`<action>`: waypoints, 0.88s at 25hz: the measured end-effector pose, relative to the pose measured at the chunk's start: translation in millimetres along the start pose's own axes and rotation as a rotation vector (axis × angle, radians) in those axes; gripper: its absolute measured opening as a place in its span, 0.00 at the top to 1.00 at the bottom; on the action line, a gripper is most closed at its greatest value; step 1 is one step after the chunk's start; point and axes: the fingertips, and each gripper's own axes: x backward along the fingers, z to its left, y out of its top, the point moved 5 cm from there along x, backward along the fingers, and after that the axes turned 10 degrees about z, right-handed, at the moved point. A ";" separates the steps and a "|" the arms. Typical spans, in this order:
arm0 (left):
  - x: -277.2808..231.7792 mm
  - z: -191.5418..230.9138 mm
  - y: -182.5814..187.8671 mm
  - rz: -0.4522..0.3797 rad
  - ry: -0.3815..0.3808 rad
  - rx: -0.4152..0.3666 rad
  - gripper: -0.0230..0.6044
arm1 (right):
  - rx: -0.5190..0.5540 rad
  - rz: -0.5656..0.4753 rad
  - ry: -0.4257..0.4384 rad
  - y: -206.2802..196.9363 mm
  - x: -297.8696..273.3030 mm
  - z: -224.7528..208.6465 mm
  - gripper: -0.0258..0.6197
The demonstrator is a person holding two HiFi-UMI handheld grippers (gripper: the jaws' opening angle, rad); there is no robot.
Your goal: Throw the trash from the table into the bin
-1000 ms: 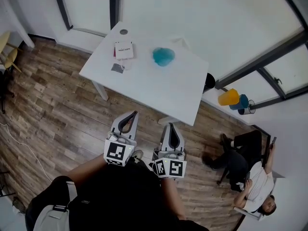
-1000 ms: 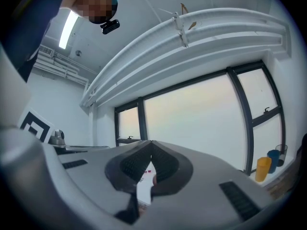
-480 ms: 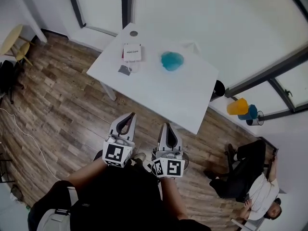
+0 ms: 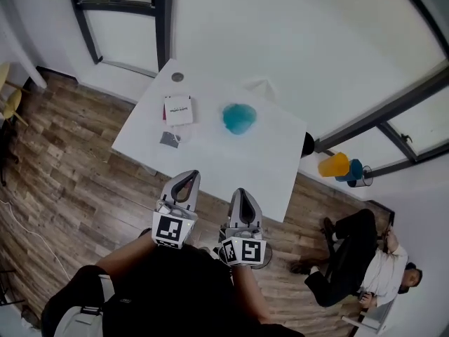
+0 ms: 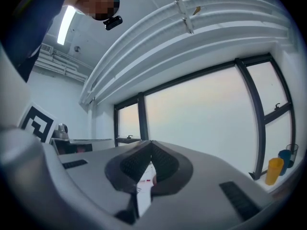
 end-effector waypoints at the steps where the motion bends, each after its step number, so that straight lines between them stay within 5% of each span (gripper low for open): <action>1: -9.7 9.9 4.2 -0.002 -0.014 -0.003 0.97 | -0.003 -0.002 -0.015 3.3 -12.0 0.5 0.95; 9: -60.9 64.8 21.6 0.013 -0.094 0.006 0.97 | -0.050 0.042 -0.098 7.1 -77.8 -3.1 0.95; 22: -126.7 87.2 4.2 0.070 -0.037 0.065 0.97 | -0.180 0.350 -0.061 -70.7 -212.4 -92.1 0.93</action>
